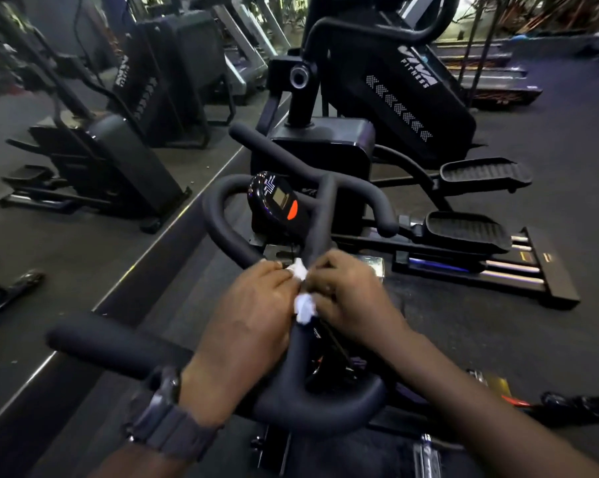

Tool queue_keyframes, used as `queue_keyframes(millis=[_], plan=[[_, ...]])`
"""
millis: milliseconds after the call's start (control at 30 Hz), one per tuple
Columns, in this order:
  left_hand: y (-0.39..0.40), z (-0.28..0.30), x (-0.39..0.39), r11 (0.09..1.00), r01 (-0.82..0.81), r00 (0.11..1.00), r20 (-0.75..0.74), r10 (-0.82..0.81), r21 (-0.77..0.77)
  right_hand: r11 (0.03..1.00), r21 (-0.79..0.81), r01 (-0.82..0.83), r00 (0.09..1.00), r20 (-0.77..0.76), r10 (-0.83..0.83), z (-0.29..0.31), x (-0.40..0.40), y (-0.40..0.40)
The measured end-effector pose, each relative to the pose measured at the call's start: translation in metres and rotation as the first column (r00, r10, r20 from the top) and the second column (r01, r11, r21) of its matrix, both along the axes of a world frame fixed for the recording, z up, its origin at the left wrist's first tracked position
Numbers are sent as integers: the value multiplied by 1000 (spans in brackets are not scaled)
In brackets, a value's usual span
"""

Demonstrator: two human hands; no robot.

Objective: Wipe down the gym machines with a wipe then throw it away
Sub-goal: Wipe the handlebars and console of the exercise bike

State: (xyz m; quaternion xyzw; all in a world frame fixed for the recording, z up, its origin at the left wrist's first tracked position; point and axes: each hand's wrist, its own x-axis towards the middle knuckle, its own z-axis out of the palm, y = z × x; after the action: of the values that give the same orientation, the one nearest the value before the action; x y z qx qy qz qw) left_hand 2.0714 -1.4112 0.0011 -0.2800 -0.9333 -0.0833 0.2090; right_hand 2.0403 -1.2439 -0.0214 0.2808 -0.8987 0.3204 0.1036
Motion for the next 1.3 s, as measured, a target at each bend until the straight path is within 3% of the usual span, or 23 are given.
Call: queue_keyframes(millis=[133,233,300,433,600,767,933,1000,1100,1233,1300], plan=[[-5,-15,29,991,-66,995,83,56,120,1000,17,13,1000,-26,-12,-11,24,-3],[-17,-22,47,983,-180,973,153,173,36,994,-19,-112,993,19,113,-14,69,6],[-22,-24,55,979,-203,963,184,196,19,988,40,-147,988,-50,149,-12,53,4],[-24,-17,58,940,-245,956,222,193,237,1000,20,14,997,-82,-12,-7,18,-9],[-25,-19,60,935,-209,960,242,140,287,959,142,-245,969,-4,248,-7,84,-14],[-28,-17,58,924,-159,970,228,81,347,984,162,76,993,-105,-59,2,36,-26],[-33,-12,61,929,-117,957,291,10,352,968,190,-164,986,44,158,2,111,-26],[-32,-13,61,936,-90,961,275,-7,340,970,237,-49,998,-15,54,10,83,-28],[-32,-16,62,941,-86,968,252,1,328,955,134,264,965,-50,-259,10,59,-34],[-35,-18,61,941,-78,949,314,-31,329,979,153,139,990,0,-140,-10,136,-31],[-35,-19,60,954,-67,944,328,-34,293,974,200,108,993,29,-116,-4,135,-28]])
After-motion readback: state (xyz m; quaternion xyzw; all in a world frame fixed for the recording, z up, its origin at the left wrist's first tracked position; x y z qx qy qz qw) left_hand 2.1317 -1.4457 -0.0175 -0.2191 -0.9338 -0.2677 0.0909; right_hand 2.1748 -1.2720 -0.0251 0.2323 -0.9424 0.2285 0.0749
